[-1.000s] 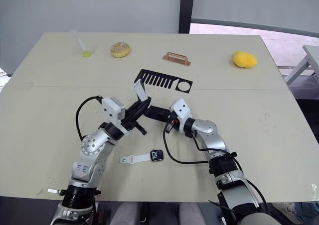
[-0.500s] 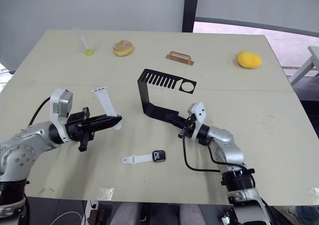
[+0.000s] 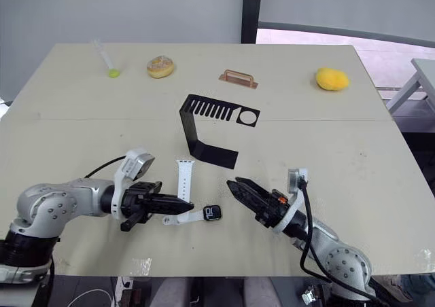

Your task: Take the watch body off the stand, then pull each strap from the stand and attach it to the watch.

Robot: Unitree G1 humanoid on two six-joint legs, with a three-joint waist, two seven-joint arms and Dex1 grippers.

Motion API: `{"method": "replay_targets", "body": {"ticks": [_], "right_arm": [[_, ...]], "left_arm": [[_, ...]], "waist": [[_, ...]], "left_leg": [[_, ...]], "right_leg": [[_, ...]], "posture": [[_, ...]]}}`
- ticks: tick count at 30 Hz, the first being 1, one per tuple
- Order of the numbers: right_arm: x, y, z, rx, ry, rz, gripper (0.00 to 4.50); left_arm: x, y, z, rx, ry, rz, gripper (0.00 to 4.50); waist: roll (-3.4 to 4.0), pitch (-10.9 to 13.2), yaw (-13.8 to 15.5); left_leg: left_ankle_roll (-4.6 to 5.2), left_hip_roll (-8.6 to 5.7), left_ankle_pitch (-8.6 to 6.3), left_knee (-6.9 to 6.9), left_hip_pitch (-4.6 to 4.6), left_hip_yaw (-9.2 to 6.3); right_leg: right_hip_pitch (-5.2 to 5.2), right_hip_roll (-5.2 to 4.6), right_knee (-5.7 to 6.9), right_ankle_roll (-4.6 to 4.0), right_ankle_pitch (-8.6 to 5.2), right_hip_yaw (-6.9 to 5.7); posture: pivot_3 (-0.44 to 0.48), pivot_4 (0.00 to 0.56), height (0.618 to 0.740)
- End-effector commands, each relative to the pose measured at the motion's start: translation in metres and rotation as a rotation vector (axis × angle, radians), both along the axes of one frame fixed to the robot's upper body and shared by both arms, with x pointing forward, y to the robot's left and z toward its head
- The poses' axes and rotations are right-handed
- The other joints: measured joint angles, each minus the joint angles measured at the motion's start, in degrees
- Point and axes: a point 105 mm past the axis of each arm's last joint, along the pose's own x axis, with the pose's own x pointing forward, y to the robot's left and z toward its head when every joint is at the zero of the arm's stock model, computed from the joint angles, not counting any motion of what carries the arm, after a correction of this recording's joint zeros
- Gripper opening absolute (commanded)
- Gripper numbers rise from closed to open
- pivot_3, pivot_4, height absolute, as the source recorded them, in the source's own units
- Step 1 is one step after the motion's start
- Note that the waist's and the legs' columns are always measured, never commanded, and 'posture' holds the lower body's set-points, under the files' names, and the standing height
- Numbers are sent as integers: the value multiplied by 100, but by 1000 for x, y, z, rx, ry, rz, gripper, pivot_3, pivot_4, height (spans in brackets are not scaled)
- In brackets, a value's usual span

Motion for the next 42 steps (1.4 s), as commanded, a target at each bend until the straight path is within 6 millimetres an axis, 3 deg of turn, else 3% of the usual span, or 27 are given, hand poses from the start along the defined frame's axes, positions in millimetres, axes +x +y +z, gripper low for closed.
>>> {"method": "replay_targets", "body": {"ticks": [1, 14, 17, 20, 36, 39, 42], "right_arm": [[-11, 15, 18, 57, -39, 60, 4482], [-10, 44, 29, 74, -95, 136, 4482], [-8, 45, 35, 107, -109, 138, 3735], [-8, 44, 37, 117, -113, 140, 2233], [-6, 47, 36, 115, -106, 154, 2233], [-5, 46, 36, 118, -107, 150, 1389], [-5, 47, 36, 120, -107, 153, 34]], "left_arm": [[-6, -11, 1, -21, 25, -56, 0], [-3, -24, -3, -27, 33, -68, 0], [-3, -25, -2, -40, 21, -62, 0], [-3, -25, -1, -46, 14, -58, 0], [-4, -29, -2, -54, 1, -57, 0], [-4, -30, -2, -52, -1, -58, 0], [-5, -30, -3, -48, -1, -59, 0]], "waist": [[0, 0, -9], [0, 0, 1], [0, 0, 6], [0, 0, 3], [0, 0, 2], [0, 0, 1], [0, 0, 2]], "left_leg": [[0, 0, 0, 1, 0, 0], [-2, 0, 1, 3, 0, 0], [-3, 0, 2, 2, 0, -1], [-3, 0, 2, 2, -1, 0], [-3, 0, 2, 1, 0, -1], [-3, 0, 2, 1, 0, -1], [-3, 0, 2, 1, 0, -1]], "right_leg": [[0, 0, 1, 0, 0, 1], [0, 2, -1, 0, 0, 2], [-1, 2, 0, 0, 0, 2], [-1, 2, -1, 0, 0, 2], [-1, 2, -2, 0, 0, 2], [-1, 2, -1, 0, 0, 2], [-1, 2, -2, 0, 0, 2]], "posture": [[0, 150, 740], [0, 150, 740], [0, 150, 740], [0, 150, 740], [0, 150, 740], [0, 150, 740], [0, 150, 740]]}}
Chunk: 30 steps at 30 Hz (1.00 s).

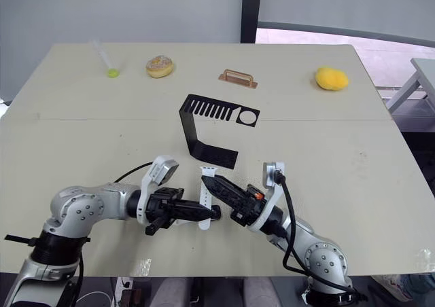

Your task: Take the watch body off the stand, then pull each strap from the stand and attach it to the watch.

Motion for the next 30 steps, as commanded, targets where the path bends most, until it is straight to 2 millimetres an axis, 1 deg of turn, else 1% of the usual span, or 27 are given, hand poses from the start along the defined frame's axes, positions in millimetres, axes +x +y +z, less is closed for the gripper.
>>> {"method": "replay_targets", "body": {"ticks": [1, 9, 16, 18, 19, 21, 22, 23, 24, 25, 27, 28, 29, 30], "right_arm": [[-2, 0, 8, 26, -27, 3, 34], [-3, 1, 16, 85, -33, 13, 34], [-3, 1, 19, 100, -38, 21, 34], [-3, 1, 21, 103, -46, 20, 34], [-3, 1, 23, 94, -63, 11, 34], [-5, 0, 26, 70, -96, 8, 0], [-5, -1, 28, 36, -132, -2, 0], [-7, -2, 30, 4, -165, -4, 0], [-9, -5, 34, -37, -208, -14, 0], [-9, -9, 38, -72, -247, -35, 0], [-9, -19, 45, -146, -333, -82, 0], [-7, -26, 46, -200, -374, -122, 0], [-8, -34, 45, -273, -424, -146, 0], [-6, -42, 41, -364, -482, -179, 0]], "left_arm": [[-3, -1, 2, -8, -23, -10, 0], [-4, -2, -1, -4, -28, -8, 0], [-5, -3, -3, -1, -64, -13, 0], [-6, -4, -2, -10, -78, -12, 0], [-6, -4, 2, -38, -118, -9, 0], [0, -3, 8, -50, -251, 48, 645], [2, 1, 11, -51, -310, 68, 951], [2, 7, 11, -36, -362, 68, 1436], [2, 16, 12, -20, -411, 75, 1826], [4, 23, 13, -2, -471, 94, 2375], [7, 41, 13, 47, -592, 125, 3285], [10, 51, 14, 77, -667, 148, 3839], [12, 63, 13, 119, -733, 163, 4296], [15, 74, 13, 154, -805, 186, 4445]], "waist": [[0, 0, 0], [0, 0, -1], [0, 0, 0], [0, 0, -3], [0, 0, -4], [0, 0, -5], [0, 0, -6], [0, 0, -1], [0, 0, -5], [1, 0, -6], [3, 2, 1], [3, 2, 9], [3, 2, 16], [5, 3, 26]], "left_leg": [[0, 0, 0, 0, 0, 0], [0, 0, 0, 0, 0, 0], [0, 0, 0, -1, 0, 0], [0, 0, 0, -1, 0, 0], [0, 0, 0, -1, 0, 0], [0, 0, 0, -2, 0, 1], [0, 0, 0, -2, -1, 1], [0, 0, 0, -2, -1, 1], [0, 0, 0, -2, -1, 1], [0, 0, 0, -3, -2, 1], [-1, 0, 0, -8, -1, 2], [-1, 0, 0, -9, -2, 2], [0, 0, -1, -10, -1, 2], [0, 0, -1, -11, -2, 2]], "right_leg": [[0, 0, 0, 0, 0, 0], [0, 0, 0, 0, 0, 0], [0, 0, -2, 0, 0, 0], [0, 0, -2, 0, 0, 0], [0, 0, -2, 0, 0, 1], [-1, 0, -3, 0, 0, 1], [-1, 0, -4, 0, 0, 1], [-1, -1, -5, 0, 0, 1], [-1, -1, -6, 0, 0, 1], [-3, 0, -6, 0, 0, 1], [-2, 0, -11, 0, 0, 1], [-3, -1, -14, -1, 0, 1], [-1, -2, -18, -1, 0, 0], [-1, -3, -21, -1, 0, 0]], "posture": [[0, 150, 740], [0, 150, 740], [0, 150, 740], [0, 150, 740], [0, 150, 740], [0, 150, 740], [0, 150, 740], [0, 150, 740], [0, 150, 740], [0, 150, 740], [0, 150, 740], [0, 150, 740], [0, 150, 740], [0, 150, 740]]}}
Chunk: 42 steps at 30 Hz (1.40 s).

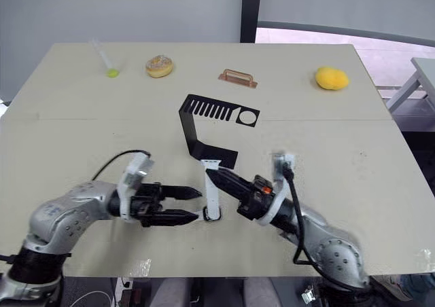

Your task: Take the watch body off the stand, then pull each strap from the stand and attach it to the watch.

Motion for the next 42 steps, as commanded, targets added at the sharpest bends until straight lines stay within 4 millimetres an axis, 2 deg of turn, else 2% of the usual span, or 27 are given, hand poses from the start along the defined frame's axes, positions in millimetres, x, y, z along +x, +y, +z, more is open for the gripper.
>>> {"method": "replay_targets", "body": {"ticks": [1, 4, 6, 9, 11, 16, 20, 23, 27, 30, 36, 42], "right_arm": [[-5, -24, 5, -222, -237, -97, 0], [3, -58, 0, -405, -394, -247, 0], [1, -75, -7, -508, -448, -274, 0], [3, -107, -8, -579, -484, -375, 0], [2, -118, -11, -611, -484, -385, 0], [-1, -130, -18, -686, -507, -341, 0], [2, -116, -16, -667, -532, -295, 0], [1, -100, -16, -627, -532, -260, 0], [-1, -87, -17, -593, -517, -223, 0], [-1, -77, -18, -571, -505, -201, 0], [-3, -69, -20, -567, -490, -179, 0], [-4, -68, -21, -566, -483, -189, 0]], "left_arm": [[7, 36, 9, 89, -274, 81, 4445], [11, 64, 10, 159, -385, 178, 4445], [6, 80, 2, 246, -411, 187, 4445], [3, 118, -13, 411, -431, 255, 4445], [5, 124, -13, 399, -436, 303, 4445], [-4, 97, -15, 341, -418, 222, 4445], [-3, 53, -12, 265, -413, 142, 4445], [-3, 17, -26, 299, -411, 89, 4445], [-1, -19, -43, 309, -341, 91, 4445], [5, -39, -55, 352, -327, 71, 4445], [10, -51, -67, 394, -296, 46, 4445], [14, -50, -73, 430, -278, 53, 4445]], "waist": [[2, 1, 30], [2, 1, 100], [1, 1, 117], [1, 0, 112], [0, 1, 115], [-2, 2, 121], [0, 2, 115], [0, 2, 107], [0, 2, 120], [-1, 3, 132], [-3, 3, 117], [-3, 3, 134]], "left_leg": [[1, -1, -1, -2, 0, 2], [5, -2, -3, -18, 1, 5], [7, -2, -4, -27, -1, 6], [10, -1, -6, -36, 0, 11], [13, -1, -7, -35, 1, 16], [20, -1, -8, -25, 4, 13], [20, -1, -7, -19, 12, 14], [19, -1, -6, -14, 12, 14], [17, 1, -5, -1, 7, 18], [17, 1, -5, 23, 4, 16], [16, 1, -5, 22, 5, 15], [14, 2, -3, 28, 7, 15]], "right_leg": [[1, -3, -6, 0, 0, 1], [2, -4, -25, -1, 0, 0], [2, -4, -38, -1, 0, 1], [4, -4, -51, 0, 0, 1], [4, -4, -49, 0, 0, 2], [13, -10, -34, 2, 2, 0], [15, -10, -14, 2, 2, 2], [14, -3, -8, 3, 2, 2], [13, 8, -4, 4, 3, 10], [16, 10, 9, 6, 4, 9], [16, 14, 7, 7, 4, 11], [20, 12, 10, 7, 4, 10]], "posture": [[0, 150, 740], [0, 150, 740], [0, 150, 740], [0, 150, 740], [0, 150, 740], [0, 150, 740], [0, 150, 740], [0, 150, 740], [0, 150, 740], [0, 150, 740], [0, 150, 740], [0, 150, 740]]}}
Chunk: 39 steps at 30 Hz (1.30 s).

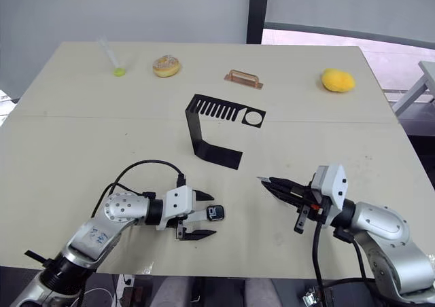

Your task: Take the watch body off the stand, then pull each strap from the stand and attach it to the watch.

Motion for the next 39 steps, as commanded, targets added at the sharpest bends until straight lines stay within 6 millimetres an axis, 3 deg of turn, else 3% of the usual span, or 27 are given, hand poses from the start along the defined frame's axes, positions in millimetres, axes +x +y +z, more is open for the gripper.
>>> {"method": "replay_targets", "body": {"ticks": [1, 8, 11, 15, 16, 25, 29, 32, 35, 39], "right_arm": [[-4, 4, 8, 14, -35, 6, 0], [-6, 3, 4, 16, -27, -7, 0], [-7, 3, 3, 16, -25, -10, 0], [-10, 2, 2, 19, -22, -13, 0], [-11, 2, 1, 19, -22, -13, 0], [-14, -1, 0, 18, -23, -29, 0], [-14, -4, 3, -16, -88, -55, 0], [-20, -5, 17, -131, -257, -60, 0], [-29, -1, 22, -192, -339, -38, 0], [-36, 2, 29, -283, -481, -42, 0]], "left_arm": [[1, 1, -4, 15, 13, 20, 4445], [-4, -4, -14, 33, 58, 1, 4445], [-4, -3, -21, 61, 82, 16, 3639], [-2, 2, -35, 106, 122, 47, 1688], [-1, 4, -37, 116, 128, 59, 1575], [-6, -9, -28, 33, 115, 3, 1576], [0, -19, -1, -143, 124, 12, 1576], [-2, -6, 45, -388, 346, 16, 1576], [-4, 8, 59, -400, 465, 7, 1576], [9, 18, 74, -406, 602, 113, 1576]], "waist": [[0, 0, 1], [0, -1, 12], [-2, -2, 22], [1, -5, 13], [4, -6, 12], [4, -11, 30], [4, -11, 80], [0, -7, 94], [1, -6, 83], [0, -6, 74]], "left_leg": [[0, 0, 0, 0, 0, 0], [0, -1, 0, 2, 1, -1], [0, -2, 0, 4, 6, -3], [0, -2, -1, 1, 7, -3], [0, -2, -1, 1, 9, -3], [4, -1, -19, -11, 82, -6], [7, -2, -21, -6, 77, -5], [8, -1, -22, -1, 57, -7], [-6, 2, -13, 5, 33, -18], [-16, 1, -6, 7, 37, -18]], "right_leg": [[0, 0, 0, 0, 0, 0], [4, 0, -1, 0, 0, 0], [12, -1, -2, 0, 0, -1], [13, 0, -4, 0, 0, -1], [14, 0, -4, 0, 0, -1], [98, -3, -38, 1, -1, -3], [98, -5, -44, 1, 0, -2], [79, -4, -38, 2, 0, -6], [55, 5, -21, 2, -1, -14], [58, 8, -17, 2, -1, -12]], "posture": [[0, 150, 740], [0, 150, 740], [0, 150, 740], [0, 150, 740], [0, 150, 740], [0, 150, 740], [0, 150, 740], [0, 150, 740], [0, 150, 740], [0, 150, 740]]}}
